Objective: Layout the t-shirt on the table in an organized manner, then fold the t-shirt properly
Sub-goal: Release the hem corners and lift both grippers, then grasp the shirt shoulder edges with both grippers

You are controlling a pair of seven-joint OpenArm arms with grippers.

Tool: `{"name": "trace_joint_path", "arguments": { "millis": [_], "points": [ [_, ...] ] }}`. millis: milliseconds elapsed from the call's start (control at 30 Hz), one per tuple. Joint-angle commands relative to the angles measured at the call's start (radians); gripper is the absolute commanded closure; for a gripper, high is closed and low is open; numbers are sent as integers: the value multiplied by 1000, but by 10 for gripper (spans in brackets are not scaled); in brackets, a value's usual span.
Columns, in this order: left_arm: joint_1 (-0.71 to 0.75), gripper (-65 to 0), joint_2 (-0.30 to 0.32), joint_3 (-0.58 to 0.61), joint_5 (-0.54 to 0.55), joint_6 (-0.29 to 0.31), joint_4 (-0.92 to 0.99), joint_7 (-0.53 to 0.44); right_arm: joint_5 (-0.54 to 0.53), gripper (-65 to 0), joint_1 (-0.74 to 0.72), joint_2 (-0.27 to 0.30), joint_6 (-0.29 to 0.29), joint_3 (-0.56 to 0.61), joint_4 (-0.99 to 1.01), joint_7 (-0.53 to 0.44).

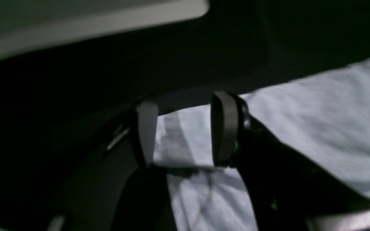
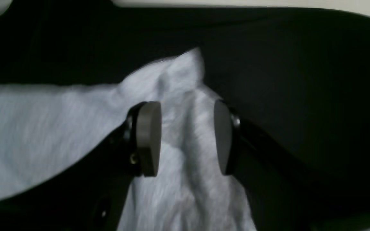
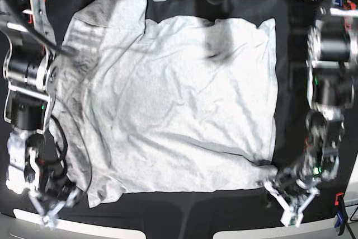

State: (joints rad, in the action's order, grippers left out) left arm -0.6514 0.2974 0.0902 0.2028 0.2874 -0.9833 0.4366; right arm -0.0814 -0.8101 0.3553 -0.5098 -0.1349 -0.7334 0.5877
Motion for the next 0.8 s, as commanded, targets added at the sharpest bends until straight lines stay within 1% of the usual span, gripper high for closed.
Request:
{"name": "trace_joint_path", "arguments": {
  "millis": [0,67,133,233,333,400,600,700,767],
  "points": [
    [3,-245,8,-4,7,-3,-86,-10,-35,-246,-17,11,-54,-2,-38,-22],
    [95,-245,13,-4,8,-3,-240,11,-97,-246,42,21,-111,-2,-87,-10],
    [193,-245,24,-4,8,-3,-398,36,-157,-246,113,31,-140,-2,-168,27],
    [340,-245,49,-4,3,-6,-623,87,-213,-246,251,47,-150,-3,-349,80],
    [487,-245,72,-4,-34,-6,-805,103,-222,-246,414,61,-149,-6,-573,112],
    [580,-245,83,-4,-65,-7,-898,113,-224,-246,526,59,-149,-29,-730,136],
    [808,-245,85,-4,-71,-10,-1056,166,-241,-246,859,57,-149,-143,-1143,192],
    [902,-245,85,-4,-70,-10,-1086,166,-241,-246,1000,56,-148,-236,-1268,214],
    [956,-245,84,-4,-61,-10,-1094,166,-241,-246,1071,48,-137,-314,-1293,224]
  ]
}}
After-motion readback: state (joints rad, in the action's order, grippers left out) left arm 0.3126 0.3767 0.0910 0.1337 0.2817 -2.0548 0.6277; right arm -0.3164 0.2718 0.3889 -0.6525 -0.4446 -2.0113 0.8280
